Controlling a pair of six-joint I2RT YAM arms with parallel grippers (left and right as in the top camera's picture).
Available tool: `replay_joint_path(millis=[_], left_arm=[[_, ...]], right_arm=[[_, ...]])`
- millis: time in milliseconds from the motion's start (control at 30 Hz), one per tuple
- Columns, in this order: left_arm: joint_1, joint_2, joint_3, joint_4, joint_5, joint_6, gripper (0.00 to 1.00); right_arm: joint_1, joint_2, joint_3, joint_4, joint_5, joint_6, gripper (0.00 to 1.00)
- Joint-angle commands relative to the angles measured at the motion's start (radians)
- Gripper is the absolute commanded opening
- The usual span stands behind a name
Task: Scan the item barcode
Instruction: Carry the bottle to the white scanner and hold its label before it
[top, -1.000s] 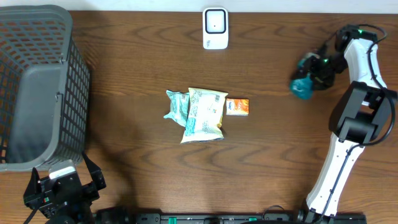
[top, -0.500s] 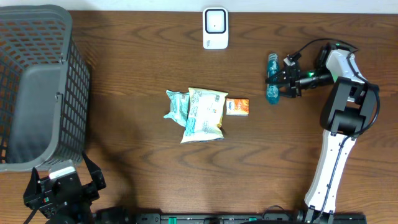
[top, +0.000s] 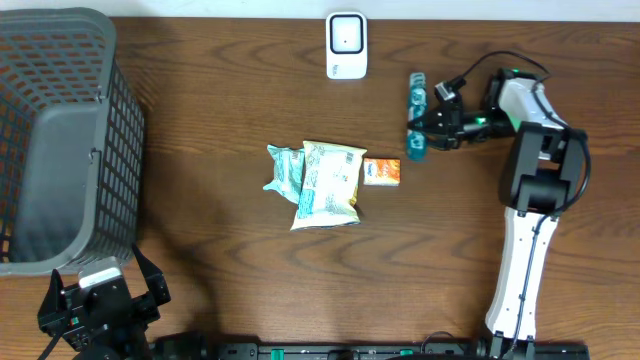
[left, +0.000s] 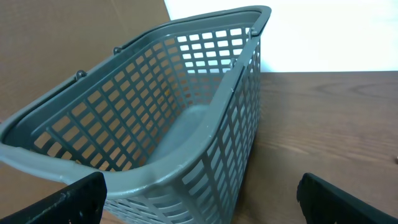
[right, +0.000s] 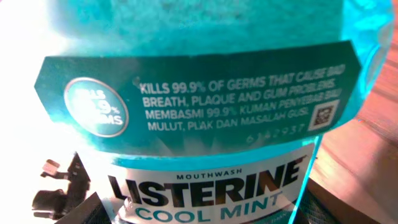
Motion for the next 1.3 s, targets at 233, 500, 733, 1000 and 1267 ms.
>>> replay_joint_path(millis=[233, 500, 733, 1000, 1267], left_arm=[[-0.004, 0.001, -0.003, 0.000, 0.010, -0.010, 0.98], [-0.004, 0.001, -0.003, -0.002, 0.010, -0.009, 0.98], [-0.004, 0.001, -0.003, -0.003, 0.010, -0.009, 0.98], [-0.004, -0.002, -0.003, -0.003, 0.010, -0.010, 0.98], [-0.004, -0.022, -0.003, -0.015, 0.009, -0.009, 0.98]], right_arm=[[0.200, -0.153, 0.011, -0.004, -0.204, -0.011, 0.16], [0.345, -0.435, 0.011, -0.004, -0.204, -0.107, 0.15], [0.448, -0.639, 0.011, 0.003, -0.204, -0.392, 0.13], [0.464, -0.703, 0.011, 0.000, -0.204, -0.401, 0.11], [0.460, -0.703, 0.011, 0.000, -0.204, -0.333, 0.14]])
